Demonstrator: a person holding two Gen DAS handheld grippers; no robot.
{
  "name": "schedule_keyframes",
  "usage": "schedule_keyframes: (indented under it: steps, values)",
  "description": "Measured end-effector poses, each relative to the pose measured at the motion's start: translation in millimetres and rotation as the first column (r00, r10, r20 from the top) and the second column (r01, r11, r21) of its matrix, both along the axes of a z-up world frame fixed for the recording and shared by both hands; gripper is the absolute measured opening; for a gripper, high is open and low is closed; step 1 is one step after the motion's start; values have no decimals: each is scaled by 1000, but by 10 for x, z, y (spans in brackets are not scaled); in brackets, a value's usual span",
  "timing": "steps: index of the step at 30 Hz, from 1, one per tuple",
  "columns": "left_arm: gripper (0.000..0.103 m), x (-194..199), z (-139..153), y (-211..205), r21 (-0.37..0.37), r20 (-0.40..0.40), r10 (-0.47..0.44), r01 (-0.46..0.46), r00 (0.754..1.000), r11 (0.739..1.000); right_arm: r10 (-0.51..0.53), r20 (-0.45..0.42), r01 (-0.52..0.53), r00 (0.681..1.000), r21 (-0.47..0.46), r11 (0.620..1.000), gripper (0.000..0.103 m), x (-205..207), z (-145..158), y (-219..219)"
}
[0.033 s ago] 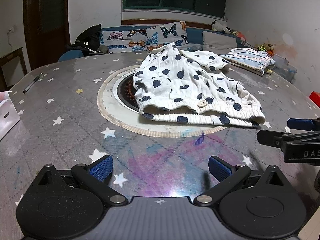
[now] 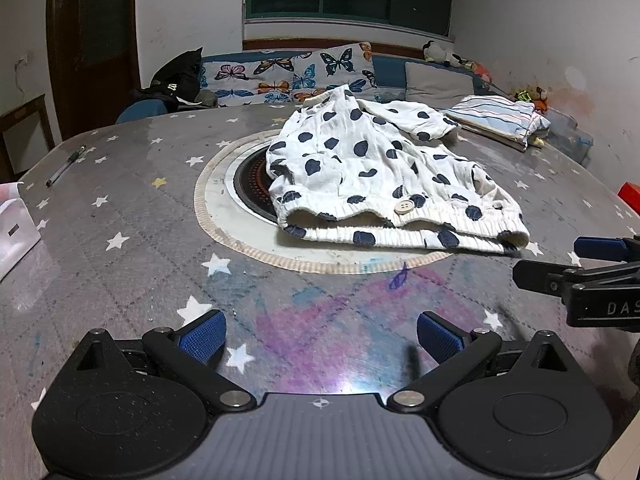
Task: Fold clothes
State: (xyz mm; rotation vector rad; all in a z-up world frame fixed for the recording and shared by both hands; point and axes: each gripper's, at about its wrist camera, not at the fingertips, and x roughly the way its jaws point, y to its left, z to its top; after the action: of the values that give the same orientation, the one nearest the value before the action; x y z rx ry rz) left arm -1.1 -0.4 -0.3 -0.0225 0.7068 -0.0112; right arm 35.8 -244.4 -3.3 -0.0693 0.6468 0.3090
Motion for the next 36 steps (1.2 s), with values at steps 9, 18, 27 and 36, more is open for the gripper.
schedule_keyframes:
  steps: [9,18,27,36]
  values:
    - [103,-51,-13,-18,-20,-14,1,-1,1000,1000,5,-15,-4,1000,5,1000,103,-98,-25,55]
    - [103,-102,-2,-50,-13,-25,1,-2,1000,1000,21,-12,-21,1000,15,1000,103,-155,-14,77]
    - [103,-122,1,-95,0,-27,1,-1,1000,1000,28,-12,-28,1000,15,999,103,-191,-13,97]
    - [103,-116,2,-118,2,-30,-2,2,1000,1000,31,-10,-31,999,12,999,103,-199,-13,111]
